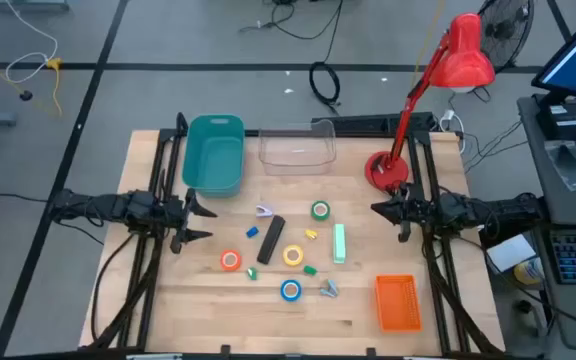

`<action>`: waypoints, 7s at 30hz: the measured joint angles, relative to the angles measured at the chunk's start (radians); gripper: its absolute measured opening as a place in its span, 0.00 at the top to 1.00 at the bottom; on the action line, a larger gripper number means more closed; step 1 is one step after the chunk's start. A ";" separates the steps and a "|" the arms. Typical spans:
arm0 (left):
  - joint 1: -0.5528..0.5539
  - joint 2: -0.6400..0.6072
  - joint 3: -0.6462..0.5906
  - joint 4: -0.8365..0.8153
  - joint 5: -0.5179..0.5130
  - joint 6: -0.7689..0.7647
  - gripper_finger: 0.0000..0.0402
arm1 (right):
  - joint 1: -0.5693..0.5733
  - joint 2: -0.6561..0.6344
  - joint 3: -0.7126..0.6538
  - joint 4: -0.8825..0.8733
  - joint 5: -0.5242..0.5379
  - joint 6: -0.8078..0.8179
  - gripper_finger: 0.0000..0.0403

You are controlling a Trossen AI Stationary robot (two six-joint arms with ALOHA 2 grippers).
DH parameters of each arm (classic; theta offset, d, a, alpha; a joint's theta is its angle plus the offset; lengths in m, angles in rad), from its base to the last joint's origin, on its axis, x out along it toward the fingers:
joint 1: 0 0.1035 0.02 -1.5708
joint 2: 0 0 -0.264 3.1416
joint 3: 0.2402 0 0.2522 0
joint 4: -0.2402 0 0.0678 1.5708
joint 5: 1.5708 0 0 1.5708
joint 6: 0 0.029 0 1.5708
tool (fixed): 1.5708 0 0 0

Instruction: Pick and place Stapler, Stapler remover, tape

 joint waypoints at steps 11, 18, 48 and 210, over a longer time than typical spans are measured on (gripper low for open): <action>0.000 0.000 0.000 0.000 0.000 0.000 0.34 | 0.000 0.000 0.000 0.000 0.000 0.000 0.99; 0.000 0.000 0.000 0.000 0.000 0.000 0.34 | 0.000 0.000 0.000 0.000 0.000 0.000 0.99; 0.000 0.000 0.000 0.000 0.000 0.000 0.34 | 0.000 0.000 0.000 0.000 0.001 -0.001 0.99; 0.000 0.000 0.000 0.044 -0.027 -0.135 0.34 | 0.036 1.505 0.793 -0.346 -0.470 1.192 0.63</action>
